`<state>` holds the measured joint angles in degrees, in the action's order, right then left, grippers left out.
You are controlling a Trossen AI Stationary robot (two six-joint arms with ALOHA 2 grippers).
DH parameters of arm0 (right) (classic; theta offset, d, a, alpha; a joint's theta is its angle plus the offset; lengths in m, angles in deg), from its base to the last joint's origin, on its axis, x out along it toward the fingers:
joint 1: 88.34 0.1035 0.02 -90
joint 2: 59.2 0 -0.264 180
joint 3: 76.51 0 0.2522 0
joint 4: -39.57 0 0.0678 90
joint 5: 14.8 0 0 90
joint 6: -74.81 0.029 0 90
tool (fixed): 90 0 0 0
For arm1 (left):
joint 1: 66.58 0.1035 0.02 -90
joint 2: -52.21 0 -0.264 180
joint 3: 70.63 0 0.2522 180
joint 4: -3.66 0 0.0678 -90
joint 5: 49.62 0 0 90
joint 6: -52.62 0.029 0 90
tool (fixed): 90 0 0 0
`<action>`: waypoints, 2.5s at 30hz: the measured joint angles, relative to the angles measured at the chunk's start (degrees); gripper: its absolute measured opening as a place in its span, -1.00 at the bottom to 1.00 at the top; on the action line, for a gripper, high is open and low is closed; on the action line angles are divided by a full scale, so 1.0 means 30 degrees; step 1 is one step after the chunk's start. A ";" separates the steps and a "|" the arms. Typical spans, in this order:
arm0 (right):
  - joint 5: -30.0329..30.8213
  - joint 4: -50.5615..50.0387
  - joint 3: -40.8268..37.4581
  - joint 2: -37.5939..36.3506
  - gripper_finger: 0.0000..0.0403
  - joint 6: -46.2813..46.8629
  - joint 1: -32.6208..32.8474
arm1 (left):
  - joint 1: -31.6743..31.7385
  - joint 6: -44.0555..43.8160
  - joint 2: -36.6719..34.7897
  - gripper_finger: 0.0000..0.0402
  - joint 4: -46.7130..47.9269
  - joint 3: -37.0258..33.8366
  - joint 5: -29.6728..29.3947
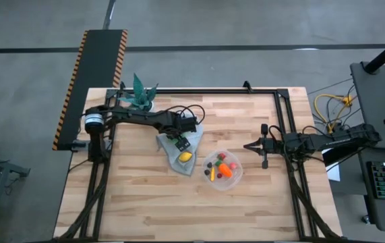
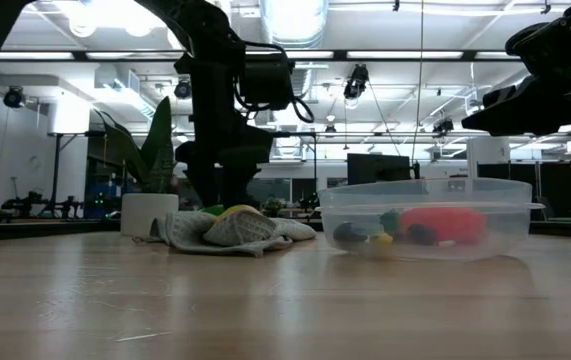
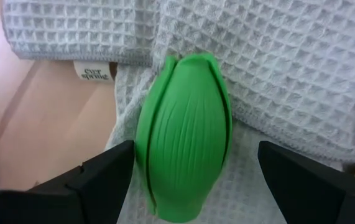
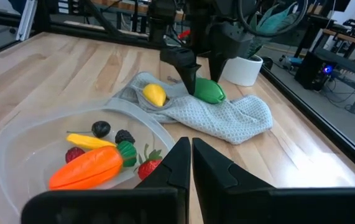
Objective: Pick and placing Produce into tupperware
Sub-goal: Put the green corn into the transparent bin
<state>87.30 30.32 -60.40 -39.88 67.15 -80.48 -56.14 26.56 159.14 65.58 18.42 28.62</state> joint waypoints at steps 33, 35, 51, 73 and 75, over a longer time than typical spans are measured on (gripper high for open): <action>0.0004 -0.0007 0.0000 0.0003 -0.96 0.0035 0.0000 | 0.0000 0.0459 0.0373 -0.01 -0.0221 -0.0236 -0.1084; 0.0002 -0.0003 0.0000 0.0002 -0.96 0.0035 0.0000 | 0.0000 0.0441 0.0108 -0.01 -0.0197 -0.0236 -0.1127; 0.0007 0.0000 0.0000 0.0001 -0.96 0.0015 0.0000 | -0.0899 0.0341 -0.0049 -0.01 0.1594 0.3055 -0.1220; 0.0015 0.0119 0.0000 -0.0007 -0.96 -0.0016 0.0000 | -0.5151 0.1486 0.1361 -0.02 -0.4767 0.6380 -0.1146; 0.0015 0.0104 0.0000 -0.0019 -0.96 -0.0016 0.0000 | -0.5144 0.1504 0.1820 -0.02 -0.5204 0.6372 -0.1017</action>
<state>87.34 30.64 -60.40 -39.94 67.10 -80.48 -71.58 31.07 164.60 49.97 37.54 25.57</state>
